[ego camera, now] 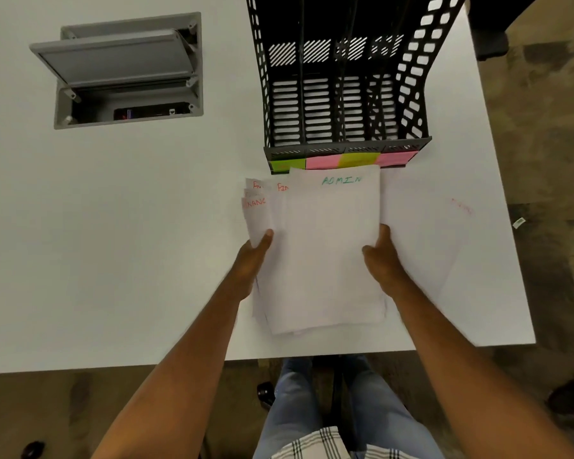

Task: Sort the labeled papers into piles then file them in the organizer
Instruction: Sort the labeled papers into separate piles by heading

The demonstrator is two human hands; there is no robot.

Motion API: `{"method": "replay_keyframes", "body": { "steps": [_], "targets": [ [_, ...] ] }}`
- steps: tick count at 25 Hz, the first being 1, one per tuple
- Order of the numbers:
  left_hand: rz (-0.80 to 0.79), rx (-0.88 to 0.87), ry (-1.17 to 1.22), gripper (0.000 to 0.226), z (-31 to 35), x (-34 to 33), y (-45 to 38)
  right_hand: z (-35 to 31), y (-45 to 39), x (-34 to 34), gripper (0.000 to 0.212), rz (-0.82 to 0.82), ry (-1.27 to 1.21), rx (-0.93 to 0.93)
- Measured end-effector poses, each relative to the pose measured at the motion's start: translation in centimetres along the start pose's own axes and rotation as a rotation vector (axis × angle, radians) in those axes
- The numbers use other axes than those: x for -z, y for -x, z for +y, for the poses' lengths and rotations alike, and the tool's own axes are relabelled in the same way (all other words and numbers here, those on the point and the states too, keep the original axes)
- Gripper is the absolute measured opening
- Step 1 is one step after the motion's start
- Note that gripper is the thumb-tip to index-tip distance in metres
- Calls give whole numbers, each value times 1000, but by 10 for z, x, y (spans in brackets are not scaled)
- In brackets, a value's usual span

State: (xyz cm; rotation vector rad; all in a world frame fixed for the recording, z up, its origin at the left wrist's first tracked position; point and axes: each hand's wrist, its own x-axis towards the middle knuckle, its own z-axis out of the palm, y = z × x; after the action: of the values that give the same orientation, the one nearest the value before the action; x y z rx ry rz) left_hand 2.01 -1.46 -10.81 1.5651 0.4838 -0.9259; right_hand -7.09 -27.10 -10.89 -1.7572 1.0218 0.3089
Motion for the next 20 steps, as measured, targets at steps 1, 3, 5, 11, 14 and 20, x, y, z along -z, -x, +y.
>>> {"method": "replay_keyframes", "body": {
  "steps": [1, 3, 5, 11, 14, 20],
  "targets": [
    [4, -15, -49, 57, -1, -5, 1, -4, 1, -12, 67, -72, 94, 13],
    [69, -25, -89, 51, -2, -12, -1, -4, 1, -30, 70, -190, 269, 72],
    [152, 8, -59, 51, -3, -11, -6, -2, -2, -30, 61, -56, 322, 147],
    [142, 116, -58, 45, -9, 11, -15, 62, -4, 47, 105, 610, 253, -295],
    [128, 132, 4, 39, -7, 12, -14, 76, -4, 63, 121, 598, 237, -416],
    [151, 50, 32, 51, -12, 3, -10, 60, -23, 71, 106, 543, 17, -498]
  ]
}}
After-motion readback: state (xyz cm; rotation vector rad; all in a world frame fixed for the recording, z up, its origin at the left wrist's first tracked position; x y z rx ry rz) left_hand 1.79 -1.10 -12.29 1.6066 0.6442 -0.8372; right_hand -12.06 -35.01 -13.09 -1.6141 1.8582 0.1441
